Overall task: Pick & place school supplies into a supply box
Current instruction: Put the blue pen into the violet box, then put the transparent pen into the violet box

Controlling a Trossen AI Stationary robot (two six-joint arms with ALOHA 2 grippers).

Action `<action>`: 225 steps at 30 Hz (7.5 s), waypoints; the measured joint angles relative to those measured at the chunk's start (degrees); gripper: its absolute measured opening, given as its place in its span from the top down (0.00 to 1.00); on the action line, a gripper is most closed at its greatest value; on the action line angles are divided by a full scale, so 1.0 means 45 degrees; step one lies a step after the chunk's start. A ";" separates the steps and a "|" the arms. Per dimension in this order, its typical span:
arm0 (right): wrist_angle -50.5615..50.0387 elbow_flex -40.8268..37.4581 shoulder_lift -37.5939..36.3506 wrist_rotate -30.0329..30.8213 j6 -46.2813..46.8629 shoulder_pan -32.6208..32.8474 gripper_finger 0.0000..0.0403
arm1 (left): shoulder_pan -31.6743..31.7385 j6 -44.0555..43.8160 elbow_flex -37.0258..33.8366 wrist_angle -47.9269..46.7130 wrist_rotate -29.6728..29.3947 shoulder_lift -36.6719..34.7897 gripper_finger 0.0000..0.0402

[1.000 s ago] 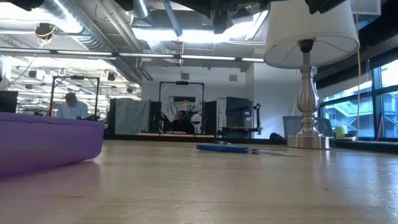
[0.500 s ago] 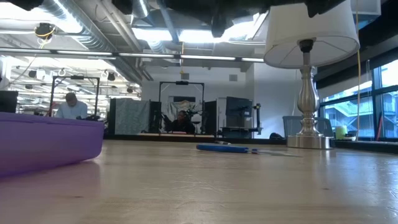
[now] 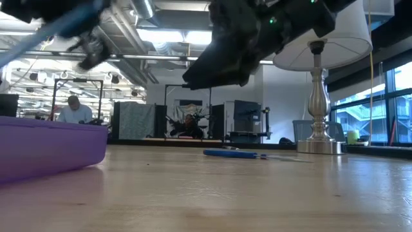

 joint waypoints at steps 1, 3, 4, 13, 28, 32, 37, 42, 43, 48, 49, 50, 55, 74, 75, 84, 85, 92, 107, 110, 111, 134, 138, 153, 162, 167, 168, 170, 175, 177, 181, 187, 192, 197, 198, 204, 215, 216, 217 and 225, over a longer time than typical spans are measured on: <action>-0.0022 0.0000 0.0000 0.0001 0.0051 -0.0065 0.56 | -0.0034 -0.0550 0.0000 -0.0732 -0.0015 0.0026 0.95; -0.0024 0.0000 -0.0005 0.0010 0.0190 -0.0136 0.56 | -0.0108 -0.1389 0.0000 -0.1888 -0.0224 0.0030 0.95; -0.0042 0.0000 -0.0005 0.0005 0.0205 -0.0151 0.56 | -0.0153 -0.1716 0.0000 -0.2320 -0.0438 0.0064 0.95; -0.0056 0.0000 -0.0010 0.0000 0.0204 -0.0177 0.56 | -0.0171 -0.2680 0.0019 -0.3106 -0.0695 0.0973 0.95; -0.0066 0.0000 -0.0010 0.0000 0.0196 -0.0177 0.56 | -0.0127 -0.3680 0.0010 -0.2983 0.0157 0.1686 0.94; -0.0068 -0.0005 -0.0010 0.0000 0.0194 -0.0177 0.56 | -0.0127 -0.3733 0.0010 -0.2973 0.0139 0.1686 0.94; -0.0070 -0.0005 -0.0010 0.0000 0.0194 -0.0177 0.56 | -0.0127 -0.3912 0.0000 -0.2983 0.0168 0.1686 0.89; -0.0070 -0.0005 -0.0010 0.0000 0.0194 -0.0177 0.56 | -0.0127 -0.3860 -0.0005 -0.2988 0.0178 0.1686 0.84; -0.0070 -0.0005 -0.0010 0.0000 0.0194 -0.0177 0.56 | -0.0127 -0.3860 -0.0005 -0.2988 0.0178 0.1686 0.83; -0.0071 -0.0005 -0.0010 0.0000 0.0189 -0.0177 0.56 | -0.0127 -0.3737 -0.0005 -0.2981 0.0159 0.1686 0.81; -0.0076 -0.0005 -0.0010 0.0000 0.0189 -0.0177 0.56 | -0.0119 -0.3654 -0.0005 -0.2977 0.0114 0.1685 0.81; -0.0080 -0.0005 -0.0010 0.0004 0.0194 -0.0177 0.56 | -0.0076 -0.3587 -0.0005 -0.2978 0.0088 0.1663 0.81; -0.0157 -0.0010 -0.0037 0.1505 0.1914 -0.0468 0.55 | 0.0469 -0.2881 -0.0005 -0.2969 0.0982 0.1044 0.81; -0.0677 -0.0010 -0.0219 0.1901 0.2241 -0.3810 0.55 | 0.1549 0.3291 -0.0010 -0.3070 -0.0359 -0.2102 0.81; -0.0859 -0.0010 -0.0219 0.2339 0.2352 -0.3984 0.55 | 0.1549 0.3564 -0.0010 -0.3065 -0.0759 -0.2102 0.81; -0.2707 -0.0008 0.0201 0.4290 0.4207 -0.4766 0.56 | 0.1542 0.4820 -0.0010 -0.3068 -0.2773 -0.2093 0.80; -0.2714 -0.0005 0.0344 0.4492 0.4293 -0.4793 0.56 | 0.1544 0.4820 -0.0010 -0.3065 -0.2822 -0.2093 0.80; -0.2635 0.0000 0.1491 0.5142 0.5345 -0.5054 0.56 | 0.1544 0.5386 -0.0010 -0.3065 -0.2833 -0.2093 0.81; -0.1761 0.0005 0.2346 0.3238 0.6237 -0.5761 0.56 | 0.1544 0.6151 -0.0010 -0.3382 -0.2794 -0.2088 0.80; -0.1732 0.0005 0.2346 0.3236 0.6231 -0.5739 0.56 | 0.1544 0.6092 -0.0010 -0.3476 -0.2794 -0.2083 0.81; -0.1602 0.0005 0.2346 0.3245 0.6152 -0.5709 0.56 | 0.1544 0.6064 -0.0010 -0.3473 -0.2794 -0.2083 0.81; -0.2686 0.0000 0.2256 0.4595 0.6232 -0.5617 0.56 | 0.1540 0.6023 -0.0005 -0.3364 -0.2795 -0.2083 0.82; -0.2656 -0.0005 0.2618 0.4159 0.6476 -0.5617 0.56 | 0.1544 0.6049 -0.0005 -0.3350 -0.2794 -0.2083 0.82; -0.3027 0.0036 0.2902 0.4595 0.6868 -0.5622 0.79 | 0.1544 0.6049 -0.0005 -0.3347 -0.2804 -0.2083 0.82; -0.3453 0.0044 0.2849 0.4383 0.6178 -0.5497 0.91 | 0.1527 0.6014 -0.0005 -0.3342 -0.2708 -0.2083 0.82; -0.3786 -0.0011 0.2476 0.4277 0.6135 -0.5121 0.91 | 0.1515 0.6016 -0.0005 -0.3325 -0.2702 -0.2083 0.82; -0.3918 -0.0025 0.2337 0.4218 0.6126 -0.5005 0.91 | 0.1515 0.6024 -0.0005 -0.3313 -0.2702 -0.2083 0.82; -0.4075 -0.0058 0.2088 0.4151 0.6083 -0.4722 0.91 | 0.1515 0.6024 -0.0005 -0.3308 -0.2702 -0.2083 0.81; -0.3830 -0.0034 0.1136 0.4291 0.5841 -0.3895 0.91 | 0.1529 0.5251 -0.0005 -0.3303 -0.2757 -0.2085 0.82; -0.3787 -0.0039 0.0783 0.4394 0.5800 -0.3481 0.91 | 0.1529 0.4945 -0.0005 -0.3236 -0.2769 -0.2092 0.82; -0.3514 -0.0029 -0.0060 0.4483 0.5612 -0.2464 0.91 | 0.1529 0.5227 0.0000 -0.2815 -0.2798 -0.2122 0.82; -0.2928 -0.0015 -0.0951 0.5733 0.5136 -0.0574 0.88 | 0.1525 0.6812 0.0000 -0.2055 -0.2785 -0.2102 0.82; -0.1488 -0.0010 -0.1075 0.6336 0.3914 0.0861 0.90 | 0.1529 0.6296 0.0003 -0.1570 -0.3225 -0.2093 0.81; 0.0499 -0.0010 -0.1078 0.6440 0.2432 0.1739 0.89 | 0.1520 0.5365 0.0005 -0.1433 -0.3509 -0.1882 0.71; 0.0951 -0.0010 -0.1077 0.6474 0.2097 0.1862 0.89 | 0.1516 0.5183 0.0005 -0.1411 -0.3446 -0.1801 0.69; 0.2892 -0.0010 -0.1078 0.6247 0.0229 0.2417 0.89 | 0.1515 0.3353 0.0010 -0.1254 -0.3397 -0.1237 0.58; 0.4752 -0.0005 -0.1078 0.6290 -0.1916 0.2820 0.89 | 0.1515 0.5240 0.0010 0.5068 -0.3145 0.0439 0.58; 0.4804 -0.0005 -0.1078 0.6300 -0.2049 0.2830 0.89 | 0.1515 0.5476 0.0010 0.5522 -0.3121 0.0575 0.58; 0.4855 -0.0005 -0.1078 0.6298 -0.2173 0.2834 0.89 | 0.1515 0.5690 0.0010 0.5913 -0.3080 0.0711 0.58; 0.5020 -0.0005 -0.1078 0.6293 -0.2341 0.2834 0.89 | 0.1515 0.6293 0.0010 0.8029 -0.2773 0.1580 0.58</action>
